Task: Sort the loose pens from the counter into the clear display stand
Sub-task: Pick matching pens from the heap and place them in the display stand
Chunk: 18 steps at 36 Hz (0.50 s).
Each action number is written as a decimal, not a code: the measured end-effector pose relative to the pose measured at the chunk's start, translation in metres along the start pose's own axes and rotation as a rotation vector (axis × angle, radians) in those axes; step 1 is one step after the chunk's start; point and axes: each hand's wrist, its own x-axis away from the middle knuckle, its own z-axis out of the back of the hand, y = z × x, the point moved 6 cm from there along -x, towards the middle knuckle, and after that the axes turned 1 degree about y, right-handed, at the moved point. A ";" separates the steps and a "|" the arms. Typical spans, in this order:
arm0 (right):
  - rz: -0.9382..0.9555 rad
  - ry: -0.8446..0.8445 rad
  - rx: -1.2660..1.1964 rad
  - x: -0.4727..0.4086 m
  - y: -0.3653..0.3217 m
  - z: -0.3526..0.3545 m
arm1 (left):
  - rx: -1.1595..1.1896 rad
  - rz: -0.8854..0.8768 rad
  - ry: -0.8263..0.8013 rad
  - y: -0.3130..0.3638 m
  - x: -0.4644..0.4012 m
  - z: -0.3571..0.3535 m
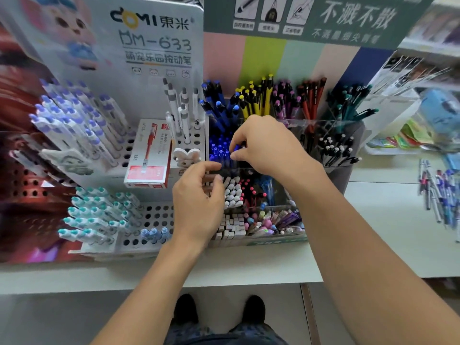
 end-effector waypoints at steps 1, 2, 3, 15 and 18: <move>0.005 0.012 -0.008 0.000 0.000 0.000 | 0.005 0.015 0.004 -0.003 0.001 0.001; 0.010 0.033 -0.044 0.002 0.000 0.001 | 0.010 0.025 0.005 -0.006 0.001 0.002; 0.001 0.053 -0.112 0.005 0.001 0.001 | 0.015 0.029 0.003 -0.008 0.001 0.003; -0.039 0.165 -0.062 0.019 0.001 -0.018 | 0.152 0.038 -0.046 -0.013 0.015 -0.008; -0.028 0.171 -0.111 0.024 0.004 -0.022 | 0.137 0.045 -0.023 -0.010 0.018 -0.016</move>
